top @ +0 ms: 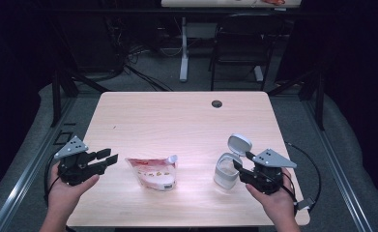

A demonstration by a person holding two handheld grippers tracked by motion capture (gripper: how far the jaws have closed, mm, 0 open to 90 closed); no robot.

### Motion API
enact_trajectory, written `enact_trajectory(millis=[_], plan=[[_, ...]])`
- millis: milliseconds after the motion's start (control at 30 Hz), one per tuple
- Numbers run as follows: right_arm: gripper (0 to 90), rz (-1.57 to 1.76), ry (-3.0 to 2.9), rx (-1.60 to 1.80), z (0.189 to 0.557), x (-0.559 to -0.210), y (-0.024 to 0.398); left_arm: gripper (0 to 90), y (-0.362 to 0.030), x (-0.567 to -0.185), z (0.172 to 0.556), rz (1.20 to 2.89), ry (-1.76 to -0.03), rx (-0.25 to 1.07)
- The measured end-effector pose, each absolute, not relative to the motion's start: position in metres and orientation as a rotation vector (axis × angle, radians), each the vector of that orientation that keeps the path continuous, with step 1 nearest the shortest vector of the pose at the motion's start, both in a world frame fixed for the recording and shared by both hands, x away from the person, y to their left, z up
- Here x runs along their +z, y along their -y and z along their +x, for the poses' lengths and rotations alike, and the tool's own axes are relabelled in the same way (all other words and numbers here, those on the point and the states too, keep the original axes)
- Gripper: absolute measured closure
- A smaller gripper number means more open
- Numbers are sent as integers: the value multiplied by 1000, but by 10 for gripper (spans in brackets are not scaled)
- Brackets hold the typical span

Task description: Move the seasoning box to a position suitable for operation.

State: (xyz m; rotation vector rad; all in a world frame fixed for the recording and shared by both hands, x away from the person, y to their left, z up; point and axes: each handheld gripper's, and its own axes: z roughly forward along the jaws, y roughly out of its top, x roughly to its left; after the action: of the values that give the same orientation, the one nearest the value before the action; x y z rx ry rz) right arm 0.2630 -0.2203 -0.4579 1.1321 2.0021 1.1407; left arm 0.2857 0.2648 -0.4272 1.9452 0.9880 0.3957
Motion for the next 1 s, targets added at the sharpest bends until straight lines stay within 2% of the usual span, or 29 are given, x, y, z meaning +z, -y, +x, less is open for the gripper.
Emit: enact_trajectory(millis=[67,300,400,700,900,1000], plan=[[489,1033,-2014,1155,265,-451,211,651,-259,-419,288,1957,-954,394],[517,925,-2082,1165,269,-434,190,659,-251,-404,286,1959,-911,362],[584,918,-2095,1193,267,-425,177,663,-249,-402,282,1970,-871,348],[662,894,-2180,1265,273,-429,157,683,-248,-407,272,2026,-832,327],[617,851,-2251,1259,276,-429,142,682,-246,-413,270,2043,-830,311],[630,835,-2271,1235,277,-427,136,681,-245,-415,270,2047,-831,310]])
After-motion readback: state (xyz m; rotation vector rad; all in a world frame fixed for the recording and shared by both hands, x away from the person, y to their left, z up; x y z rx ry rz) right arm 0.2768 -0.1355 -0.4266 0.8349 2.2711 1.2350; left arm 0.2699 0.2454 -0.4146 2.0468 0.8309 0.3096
